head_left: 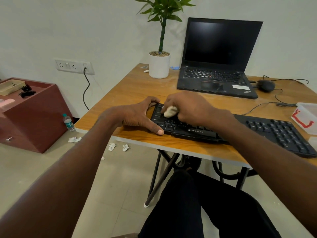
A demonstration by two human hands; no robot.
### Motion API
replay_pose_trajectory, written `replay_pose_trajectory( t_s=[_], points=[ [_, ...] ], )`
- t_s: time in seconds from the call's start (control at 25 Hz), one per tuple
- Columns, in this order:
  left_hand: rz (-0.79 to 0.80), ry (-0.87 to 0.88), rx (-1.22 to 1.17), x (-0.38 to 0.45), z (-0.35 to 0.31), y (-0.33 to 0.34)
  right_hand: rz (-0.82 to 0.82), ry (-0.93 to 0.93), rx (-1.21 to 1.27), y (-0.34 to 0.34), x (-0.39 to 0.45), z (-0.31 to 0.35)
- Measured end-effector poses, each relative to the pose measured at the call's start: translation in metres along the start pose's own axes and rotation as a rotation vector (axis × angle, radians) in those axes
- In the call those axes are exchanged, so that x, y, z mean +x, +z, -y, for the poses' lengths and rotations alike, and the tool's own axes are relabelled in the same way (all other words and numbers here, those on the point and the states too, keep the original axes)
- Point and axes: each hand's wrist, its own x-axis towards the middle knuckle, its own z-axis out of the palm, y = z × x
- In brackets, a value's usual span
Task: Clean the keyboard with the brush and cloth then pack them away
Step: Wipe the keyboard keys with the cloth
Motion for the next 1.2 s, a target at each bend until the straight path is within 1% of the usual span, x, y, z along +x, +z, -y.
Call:
replay_pose_trajectory(
  t_s=[0.16,0.24,0.32,0.36,0.4,0.44,0.48,0.56,0.6,0.64,0.68,0.76,0.88,1.04,1.12,1.2],
  points=[
    [-0.004,0.006,-0.006,-0.001,-0.001,0.0,-0.013,0.128,0.102,-0.007,-0.015,-0.021],
    [-0.001,0.003,-0.014,-0.002,-0.002,0.001,-0.061,0.107,0.196,-0.012,-0.018,-0.018],
    [-0.003,0.003,-0.022,-0.003,-0.004,0.002,-0.119,0.092,0.434,-0.011,-0.015,-0.008],
    [-0.01,0.001,-0.021,-0.003,-0.005,0.002,-0.137,0.109,0.556,-0.01,-0.011,-0.004],
    [-0.014,-0.001,-0.019,-0.003,-0.005,0.002,-0.141,0.138,0.623,-0.007,-0.007,-0.001],
    [-0.014,-0.003,-0.018,-0.002,-0.004,0.002,-0.13,0.164,0.599,-0.005,-0.004,-0.001],
    [-0.009,-0.006,-0.019,-0.002,-0.005,0.002,-0.105,0.175,0.487,-0.004,0.0,-0.003],
    [-0.001,-0.003,-0.02,-0.001,-0.004,0.001,-0.042,0.168,0.148,-0.006,0.003,-0.007],
    [0.001,-0.003,-0.021,-0.001,-0.004,0.001,-0.041,0.171,0.058,-0.009,0.003,-0.006],
    [0.002,-0.008,-0.023,-0.002,-0.004,0.0,-0.061,0.156,0.066,-0.012,0.003,-0.006],
    [0.006,-0.009,-0.022,-0.002,-0.004,0.0,-0.084,0.129,0.146,-0.013,0.002,-0.005],
    [0.005,-0.006,-0.016,-0.002,-0.005,0.001,-0.053,0.079,0.288,-0.014,-0.001,0.002],
    [-0.001,-0.013,-0.009,-0.003,-0.005,0.001,0.026,0.082,0.22,-0.007,0.002,0.01],
    [0.001,-0.009,-0.013,-0.002,-0.004,0.001,0.162,0.136,-0.027,-0.025,0.012,0.01],
    [0.003,-0.014,-0.024,-0.001,-0.002,0.0,0.132,0.156,-0.041,-0.03,0.016,0.014],
    [0.003,-0.014,-0.023,0.0,-0.002,0.001,0.065,0.17,0.061,-0.021,0.015,0.022]
  ],
)
